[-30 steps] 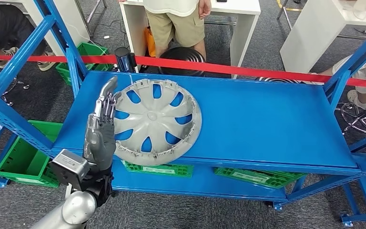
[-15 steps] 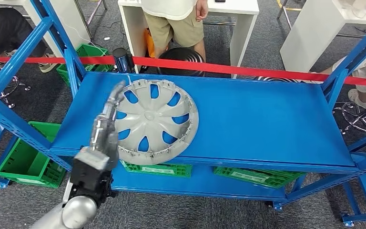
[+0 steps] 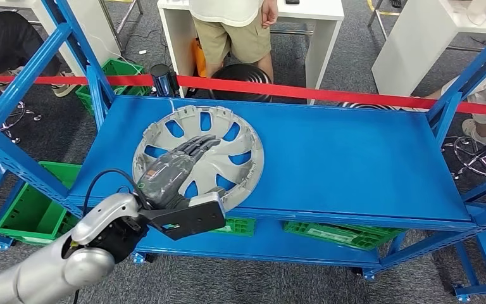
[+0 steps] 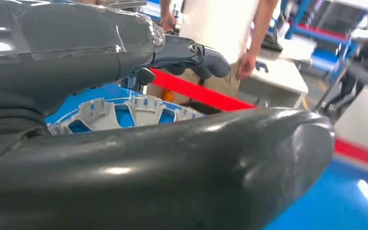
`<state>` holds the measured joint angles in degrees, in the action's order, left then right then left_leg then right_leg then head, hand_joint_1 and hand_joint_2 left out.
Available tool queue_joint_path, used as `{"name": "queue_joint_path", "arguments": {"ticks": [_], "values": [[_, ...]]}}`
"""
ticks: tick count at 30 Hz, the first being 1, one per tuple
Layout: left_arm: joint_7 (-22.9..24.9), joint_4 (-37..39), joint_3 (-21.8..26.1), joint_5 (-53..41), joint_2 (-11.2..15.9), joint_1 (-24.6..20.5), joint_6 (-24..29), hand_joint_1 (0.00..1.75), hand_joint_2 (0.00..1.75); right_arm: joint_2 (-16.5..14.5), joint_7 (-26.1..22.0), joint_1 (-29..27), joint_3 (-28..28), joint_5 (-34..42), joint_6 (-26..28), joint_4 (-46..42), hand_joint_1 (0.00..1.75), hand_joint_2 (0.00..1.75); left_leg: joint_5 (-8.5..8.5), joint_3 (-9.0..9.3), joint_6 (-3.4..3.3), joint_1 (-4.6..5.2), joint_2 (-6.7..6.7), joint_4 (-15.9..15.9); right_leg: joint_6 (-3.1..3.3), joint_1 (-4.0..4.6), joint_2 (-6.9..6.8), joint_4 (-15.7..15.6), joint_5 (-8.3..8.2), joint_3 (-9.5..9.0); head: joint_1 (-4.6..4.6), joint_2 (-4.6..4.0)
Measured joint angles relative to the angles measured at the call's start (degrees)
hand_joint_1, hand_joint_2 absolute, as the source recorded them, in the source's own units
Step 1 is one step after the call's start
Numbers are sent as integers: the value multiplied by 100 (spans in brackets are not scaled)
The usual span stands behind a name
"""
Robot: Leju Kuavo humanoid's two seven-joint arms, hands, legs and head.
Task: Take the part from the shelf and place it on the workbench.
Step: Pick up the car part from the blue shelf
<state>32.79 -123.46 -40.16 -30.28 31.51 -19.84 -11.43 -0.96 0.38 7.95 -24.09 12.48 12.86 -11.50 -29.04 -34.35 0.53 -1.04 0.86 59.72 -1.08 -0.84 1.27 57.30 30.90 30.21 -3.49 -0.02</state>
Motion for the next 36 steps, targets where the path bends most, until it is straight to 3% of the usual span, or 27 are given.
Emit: {"name": "queue_joint_path", "arguments": {"ticks": [10,20,22,24,26,36], "values": [[238,79,-706,335,219,-699,-722,0,0,-44,94,-64,-127,60,-58,0,0,175,0,0,0,0,25,0,-2,-1,-15,-1,8,4,0,0],[240,360,-1212,477,194,-903,-611,0,0,-93,99,-57,-139,77,-58,-4,0,175,0,0,1,0,33,0,-2,-1,-17,0,8,2,1,0],[231,409,-1274,533,181,-909,-395,0,87,-95,98,-55,-155,93,-54,-4,0,175,0,0,1,0,32,0,-3,-1,-17,-1,9,2,1,0],[217,451,-1322,538,163,-908,-153,0,87,-95,98,-55,-167,115,-50,-4,0,175,0,0,1,0,32,0,-4,-1,-17,-1,10,1,1,0],[205,487,-1364,486,149,-907,4,0,0,-95,98,-55,-169,129,-49,-4,0,175,0,0,1,0,31,0,-4,-1,-17,-1,10,1,1,0],[175,587,-1424,305,119,-892,297,0,0,-95,98,-70,-175,160,-30,-4,0,175,0,1,1,0,23,0,-4,0,-17,0,10,-1,2,0]]}}
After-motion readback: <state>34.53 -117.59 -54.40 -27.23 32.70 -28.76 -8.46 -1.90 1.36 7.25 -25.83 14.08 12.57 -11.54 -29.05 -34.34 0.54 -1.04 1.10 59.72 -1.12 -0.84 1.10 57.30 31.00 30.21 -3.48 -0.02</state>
